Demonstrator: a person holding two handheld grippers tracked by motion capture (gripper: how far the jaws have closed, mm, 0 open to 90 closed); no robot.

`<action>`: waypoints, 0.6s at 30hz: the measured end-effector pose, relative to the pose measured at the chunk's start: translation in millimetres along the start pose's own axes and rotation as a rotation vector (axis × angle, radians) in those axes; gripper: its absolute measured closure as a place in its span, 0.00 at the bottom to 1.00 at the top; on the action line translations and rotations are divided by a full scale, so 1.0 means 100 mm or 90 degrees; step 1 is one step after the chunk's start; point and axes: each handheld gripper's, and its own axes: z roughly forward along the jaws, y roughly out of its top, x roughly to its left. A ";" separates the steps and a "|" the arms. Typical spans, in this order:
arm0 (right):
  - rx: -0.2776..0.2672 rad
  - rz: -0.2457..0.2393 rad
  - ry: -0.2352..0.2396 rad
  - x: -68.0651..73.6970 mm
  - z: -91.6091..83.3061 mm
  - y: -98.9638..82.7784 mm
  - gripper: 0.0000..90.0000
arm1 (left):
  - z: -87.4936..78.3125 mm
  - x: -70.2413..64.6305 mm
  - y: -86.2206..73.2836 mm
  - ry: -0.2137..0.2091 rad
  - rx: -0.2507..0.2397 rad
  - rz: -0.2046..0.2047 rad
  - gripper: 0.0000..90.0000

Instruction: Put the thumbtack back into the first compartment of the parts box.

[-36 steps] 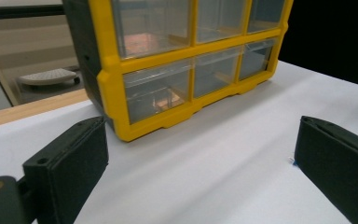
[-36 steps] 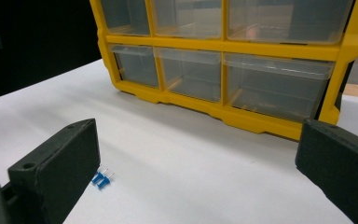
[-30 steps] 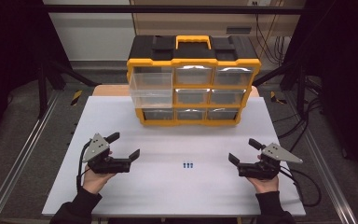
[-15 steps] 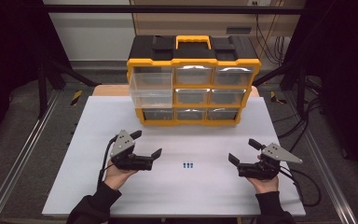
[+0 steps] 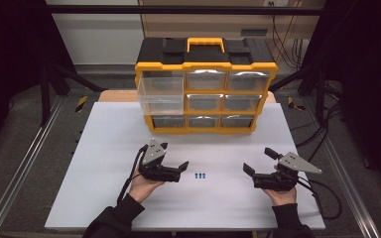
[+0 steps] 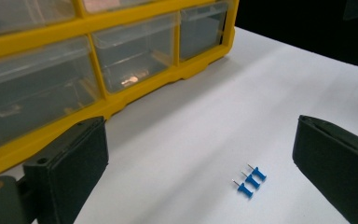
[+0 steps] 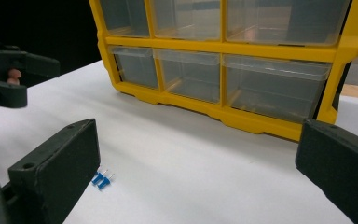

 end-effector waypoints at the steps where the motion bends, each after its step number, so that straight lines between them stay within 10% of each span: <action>1: 0.001 0.000 0.000 0.00 0.00 0.00 0.01 | 0.02 -0.01 0.00 0.000 0.005 -0.001 0.03; 18: -0.008 0.007 -0.002 0.00 0.01 0.01 0.01 | 0.41 -0.26 -0.17 0.019 0.115 -0.011 0.10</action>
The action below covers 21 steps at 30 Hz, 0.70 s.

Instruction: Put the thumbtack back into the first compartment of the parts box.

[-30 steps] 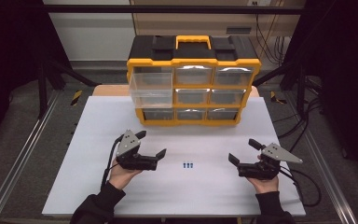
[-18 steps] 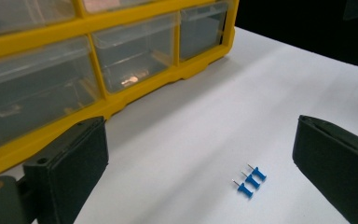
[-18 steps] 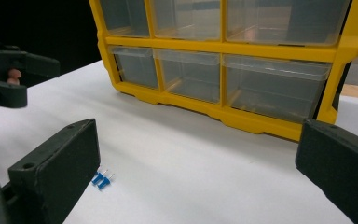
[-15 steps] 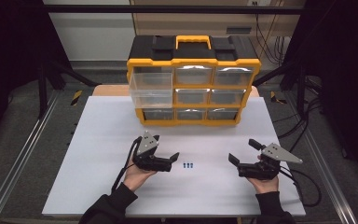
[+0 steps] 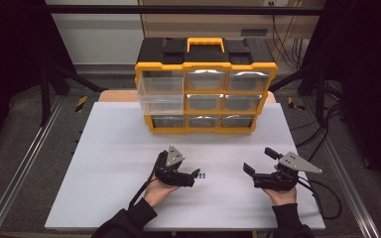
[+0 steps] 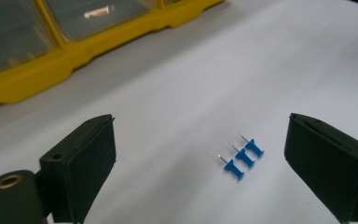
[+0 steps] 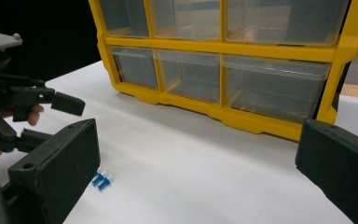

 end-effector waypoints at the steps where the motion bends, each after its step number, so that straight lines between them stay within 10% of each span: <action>1: 0.001 0.000 0.000 0.00 0.00 0.00 0.01 | 0.01 -0.01 -0.01 0.005 0.006 -0.003 0.12; 21: 0.001 -0.001 -0.001 -0.01 0.00 0.00 0.01 | 0.22 -0.22 -0.12 0.016 0.071 -0.030 0.53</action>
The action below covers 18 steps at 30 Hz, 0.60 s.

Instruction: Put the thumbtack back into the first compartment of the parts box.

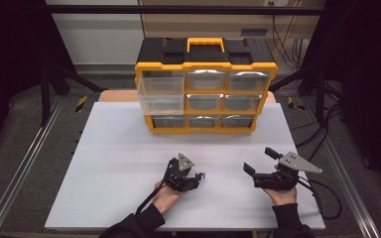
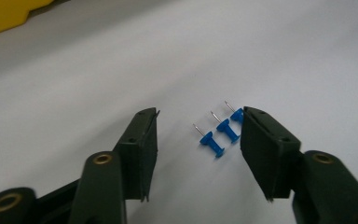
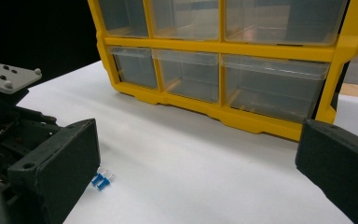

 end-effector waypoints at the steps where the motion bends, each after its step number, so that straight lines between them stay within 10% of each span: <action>1: 0.000 0.001 0.000 0.00 0.00 0.00 0.01 | 0.00 -0.01 0.00 0.003 -0.001 0.000 0.55; 18: 0.003 0.005 0.002 0.00 0.00 0.00 0.01 | 0.05 -0.06 -0.01 0.009 0.011 0.002 0.78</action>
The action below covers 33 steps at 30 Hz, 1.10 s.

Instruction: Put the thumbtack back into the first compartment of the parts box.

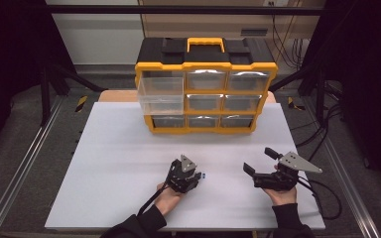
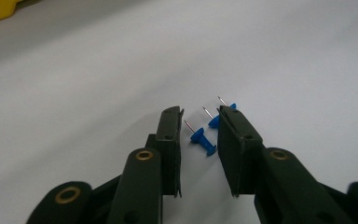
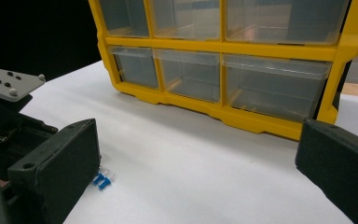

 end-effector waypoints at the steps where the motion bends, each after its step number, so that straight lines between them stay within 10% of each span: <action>1: 0.000 0.002 0.000 0.00 0.00 0.00 0.01 | 0.00 0.00 0.00 0.002 -0.001 0.000 0.79; 33: 0.004 -0.003 0.004 0.01 0.01 -0.01 0.01 | -0.14 0.10 0.04 -0.013 -0.022 0.011 0.94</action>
